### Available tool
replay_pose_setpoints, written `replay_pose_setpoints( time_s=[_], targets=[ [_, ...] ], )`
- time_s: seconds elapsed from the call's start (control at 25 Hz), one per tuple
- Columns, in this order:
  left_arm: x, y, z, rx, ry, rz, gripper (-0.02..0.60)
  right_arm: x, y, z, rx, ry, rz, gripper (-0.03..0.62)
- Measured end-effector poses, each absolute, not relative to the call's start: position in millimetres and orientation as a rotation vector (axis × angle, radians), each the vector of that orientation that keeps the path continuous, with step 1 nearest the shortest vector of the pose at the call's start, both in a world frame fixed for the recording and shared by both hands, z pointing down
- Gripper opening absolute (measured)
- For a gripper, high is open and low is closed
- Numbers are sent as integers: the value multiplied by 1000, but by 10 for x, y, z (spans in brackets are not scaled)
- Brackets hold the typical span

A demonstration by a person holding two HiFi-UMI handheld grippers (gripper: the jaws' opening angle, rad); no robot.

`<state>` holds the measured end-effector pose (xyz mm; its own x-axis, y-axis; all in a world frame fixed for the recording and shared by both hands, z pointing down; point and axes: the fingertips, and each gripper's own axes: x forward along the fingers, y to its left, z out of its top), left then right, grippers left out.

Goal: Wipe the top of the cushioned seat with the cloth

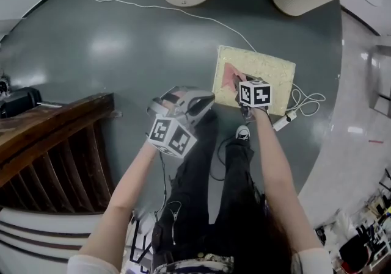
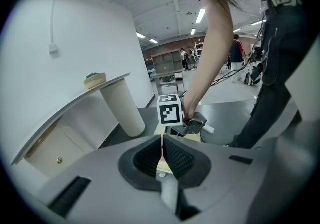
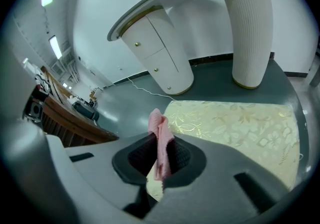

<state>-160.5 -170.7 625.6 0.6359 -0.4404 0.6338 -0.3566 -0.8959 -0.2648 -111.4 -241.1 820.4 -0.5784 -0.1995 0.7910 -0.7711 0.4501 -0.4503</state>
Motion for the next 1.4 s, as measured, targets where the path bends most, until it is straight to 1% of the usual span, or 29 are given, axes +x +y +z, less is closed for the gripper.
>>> replay_pose_setpoints(
  time_s=[0.12, 0.24, 0.52, 0.8, 1.4],
  targets=[
    [-1737, -1653, 6268, -2747, 703, -1112, 8, -1336, -2299, 8294, 761, -2022, 1099, 15],
    [-1823, -1620, 6288, -2754, 719, -1112, 8, -1420, -2247, 8372, 735, -2001, 1073, 15],
    [-1834, -1604, 6323, -2771, 703, -1106, 8, -1156, -2263, 8441, 770, -1945, 1054, 15],
    [-1544, -1626, 6322, -2771, 616, -1084, 8, -470, -2341, 8459, 884, -1887, 1072, 15],
    [-630, -1608, 6293, -2812, 423, -1037, 8, 1467, -2221, 8424, 1164, -1684, 1131, 15]
  ],
)
